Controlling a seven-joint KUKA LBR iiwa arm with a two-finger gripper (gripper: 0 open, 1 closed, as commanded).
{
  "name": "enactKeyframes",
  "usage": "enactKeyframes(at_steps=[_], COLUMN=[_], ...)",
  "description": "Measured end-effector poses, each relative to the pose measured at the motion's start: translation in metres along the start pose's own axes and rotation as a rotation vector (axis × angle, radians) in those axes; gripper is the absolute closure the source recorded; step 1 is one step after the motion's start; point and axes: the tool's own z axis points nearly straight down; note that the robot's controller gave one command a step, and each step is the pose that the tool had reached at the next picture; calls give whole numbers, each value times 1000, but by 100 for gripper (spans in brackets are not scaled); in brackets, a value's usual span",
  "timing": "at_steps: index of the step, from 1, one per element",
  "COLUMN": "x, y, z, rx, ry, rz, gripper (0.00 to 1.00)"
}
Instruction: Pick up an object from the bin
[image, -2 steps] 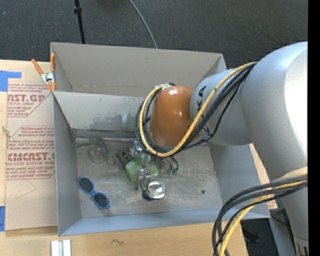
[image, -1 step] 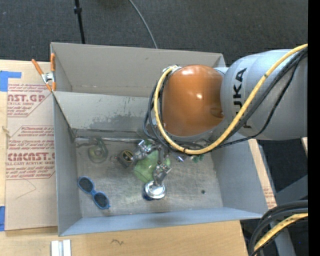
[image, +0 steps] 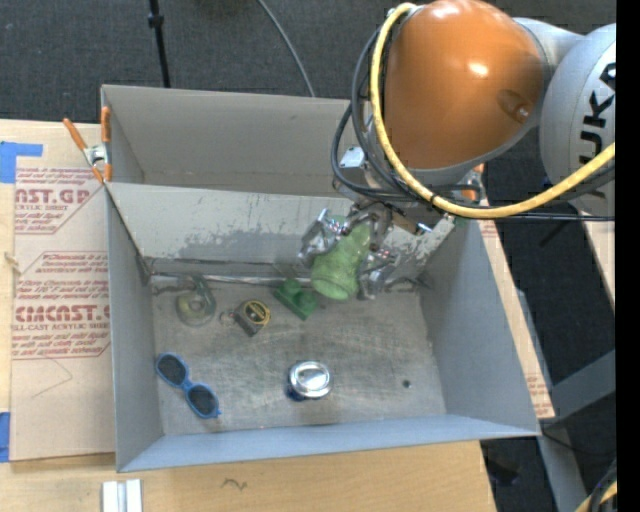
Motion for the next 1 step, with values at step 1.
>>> enactKeyframes(at_steps=[1], x=[22], y=[17], z=[-41], rx=[-1], ry=[2], rz=[8], gripper=[100])
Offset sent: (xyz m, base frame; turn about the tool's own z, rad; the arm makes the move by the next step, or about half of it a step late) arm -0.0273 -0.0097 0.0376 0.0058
